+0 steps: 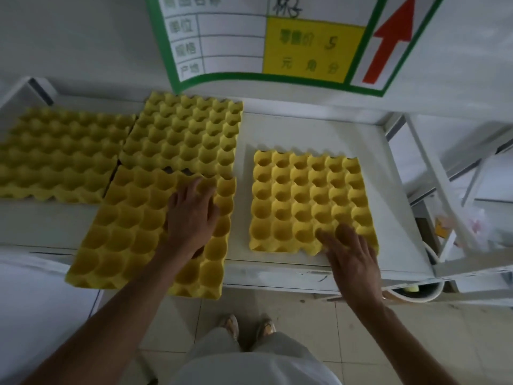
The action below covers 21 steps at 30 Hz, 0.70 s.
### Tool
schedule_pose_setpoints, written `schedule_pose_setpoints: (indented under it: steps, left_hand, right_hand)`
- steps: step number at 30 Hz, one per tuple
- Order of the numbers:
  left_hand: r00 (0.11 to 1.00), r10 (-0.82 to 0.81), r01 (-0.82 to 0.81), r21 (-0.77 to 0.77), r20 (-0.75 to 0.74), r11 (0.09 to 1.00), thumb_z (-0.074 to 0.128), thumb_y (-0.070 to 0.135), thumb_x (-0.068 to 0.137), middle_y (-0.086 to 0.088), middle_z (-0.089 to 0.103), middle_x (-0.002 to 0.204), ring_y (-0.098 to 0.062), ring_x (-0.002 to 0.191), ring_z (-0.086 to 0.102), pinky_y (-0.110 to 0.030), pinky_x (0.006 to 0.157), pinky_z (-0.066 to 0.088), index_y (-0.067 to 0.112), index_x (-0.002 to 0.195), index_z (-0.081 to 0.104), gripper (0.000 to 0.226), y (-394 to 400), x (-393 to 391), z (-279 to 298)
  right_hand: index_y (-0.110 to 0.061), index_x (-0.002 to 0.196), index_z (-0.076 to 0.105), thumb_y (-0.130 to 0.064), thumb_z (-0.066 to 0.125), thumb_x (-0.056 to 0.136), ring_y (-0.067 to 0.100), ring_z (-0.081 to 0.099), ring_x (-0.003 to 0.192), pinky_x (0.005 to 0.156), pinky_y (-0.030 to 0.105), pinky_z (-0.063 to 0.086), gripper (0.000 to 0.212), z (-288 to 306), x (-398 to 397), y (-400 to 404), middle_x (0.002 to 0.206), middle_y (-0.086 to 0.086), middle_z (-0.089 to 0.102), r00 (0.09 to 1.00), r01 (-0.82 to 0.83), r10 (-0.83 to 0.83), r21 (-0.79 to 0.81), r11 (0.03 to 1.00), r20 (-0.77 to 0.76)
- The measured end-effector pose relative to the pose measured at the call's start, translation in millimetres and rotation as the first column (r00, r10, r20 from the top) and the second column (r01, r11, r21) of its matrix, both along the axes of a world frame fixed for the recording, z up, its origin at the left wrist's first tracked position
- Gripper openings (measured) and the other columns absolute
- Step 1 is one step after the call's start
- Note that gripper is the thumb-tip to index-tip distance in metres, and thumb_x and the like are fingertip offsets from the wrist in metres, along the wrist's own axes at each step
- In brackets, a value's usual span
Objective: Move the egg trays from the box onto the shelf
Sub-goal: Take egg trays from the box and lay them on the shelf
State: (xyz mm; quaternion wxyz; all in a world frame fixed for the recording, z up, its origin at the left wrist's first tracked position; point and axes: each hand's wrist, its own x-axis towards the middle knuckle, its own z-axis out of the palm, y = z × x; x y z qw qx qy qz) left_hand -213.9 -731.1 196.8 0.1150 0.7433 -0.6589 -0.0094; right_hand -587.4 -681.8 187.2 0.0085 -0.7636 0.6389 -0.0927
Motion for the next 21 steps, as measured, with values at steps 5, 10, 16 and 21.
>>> schedule_pose_setpoints:
  steps: [5, 10, 16, 21]
  left_hand:
    - [0.999, 0.000, -0.001, 0.010, 0.044, 1.000, 0.041, 0.046, 0.095, -0.003, 0.050, 0.154, -0.031, 0.130, 0.057, -0.050, 0.104, 0.046, 0.032, 0.137, 0.061, 0.048, -0.3, -0.7, 5.1]
    - [0.995, 0.021, -0.022, 0.009, 0.098, 1.000, 0.043, 0.046, 0.095, -0.003, 0.056, 0.143, -0.030, 0.128, 0.057, -0.049, 0.102, 0.045, 0.033, 0.136, 0.059, 0.046, -4.2, -0.5, 5.6]
    - [0.995, 0.051, -0.055, 0.043, 0.085, 0.998, 0.047, 0.045, 0.095, -0.003, 0.062, 0.133, -0.032, 0.124, 0.056, -0.049, 0.099, 0.047, 0.029, 0.136, 0.062, 0.046, -7.1, -0.9, 10.8]
    - [0.999, 0.021, -0.025, 0.090, 0.050, 0.996, 0.046, 0.045, 0.096, -0.008, 0.058, 0.138, -0.035, 0.129, 0.054, -0.051, 0.102, 0.051, 0.025, 0.140, 0.061, 0.050, -2.6, -1.7, 20.9]
  right_hand:
    - [-0.037, 0.125, 0.070, -0.039, 0.059, 0.099, 0.033, 0.051, 0.125, 0.102, 0.048, 0.045, 0.029, 3.3, 25.9, -91.2, 0.143, 0.005, 0.052, 0.999, 0.028, -0.026, -0.037, 0.999, 0.032]
    - [-0.033, 0.119, 0.077, -0.038, 0.057, 0.100, 0.035, 0.044, 0.130, 0.106, 0.047, 0.042, 0.028, 21.1, 77.2, -172.1, 0.142, 0.006, 0.050, 0.995, 0.058, -0.065, 0.094, 0.994, 0.073]
    - [-0.029, 0.115, 0.078, -0.040, 0.056, 0.101, 0.035, 0.044, 0.128, 0.104, 0.048, 0.043, 0.028, 22.3, 86.5, -186.4, 0.141, 0.007, 0.049, 0.997, 0.046, -0.052, 0.088, 0.995, 0.063]
    - [-0.026, 0.127, 0.070, -0.040, 0.055, 0.101, 0.037, 0.044, 0.131, 0.107, 0.049, 0.038, 0.033, 33.1, 84.7, -181.6, 0.143, 0.011, 0.051, 0.999, 0.043, -0.044, 0.053, 0.998, 0.026]
